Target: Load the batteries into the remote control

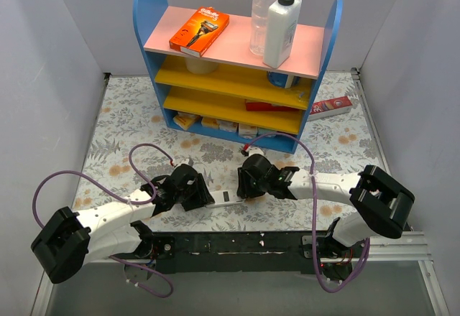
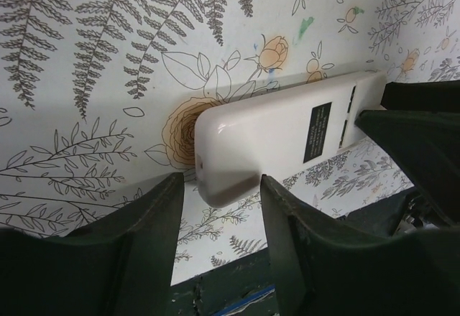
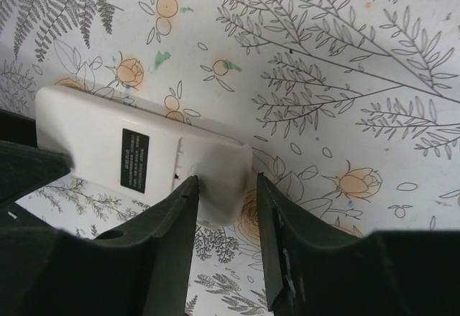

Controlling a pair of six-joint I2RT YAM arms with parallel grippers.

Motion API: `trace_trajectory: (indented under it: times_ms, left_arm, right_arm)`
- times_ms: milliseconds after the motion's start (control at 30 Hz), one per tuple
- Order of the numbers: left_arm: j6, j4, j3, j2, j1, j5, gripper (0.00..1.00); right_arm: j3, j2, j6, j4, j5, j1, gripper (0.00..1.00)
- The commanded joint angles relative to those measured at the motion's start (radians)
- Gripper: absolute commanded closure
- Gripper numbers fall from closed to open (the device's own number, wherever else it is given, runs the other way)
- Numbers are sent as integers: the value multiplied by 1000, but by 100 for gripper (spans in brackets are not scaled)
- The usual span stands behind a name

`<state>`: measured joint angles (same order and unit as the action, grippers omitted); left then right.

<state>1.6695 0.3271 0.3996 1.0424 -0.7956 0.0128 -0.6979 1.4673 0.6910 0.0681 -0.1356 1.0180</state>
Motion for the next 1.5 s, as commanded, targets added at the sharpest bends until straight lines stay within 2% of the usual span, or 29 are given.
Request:
trace_trajectory:
  times_ms: [0,300,767,1467]
  left_arm:
    - [19,-33,-21,1,-8,32,56]
    - [67,-79,-51,-5,-27,49,67]
    - [128,-89,-77,-36,-59,18,76]
    - [156,-80,-97,-65,-59,0,78]
  right_arm:
    - [-26,5,22,-1,27,16,56]
    - [-9,-19,56,27,33,19,61]
    - [-12,38,62,111,172,31,61]
    - [-60,85,-68,269,310,31,61]
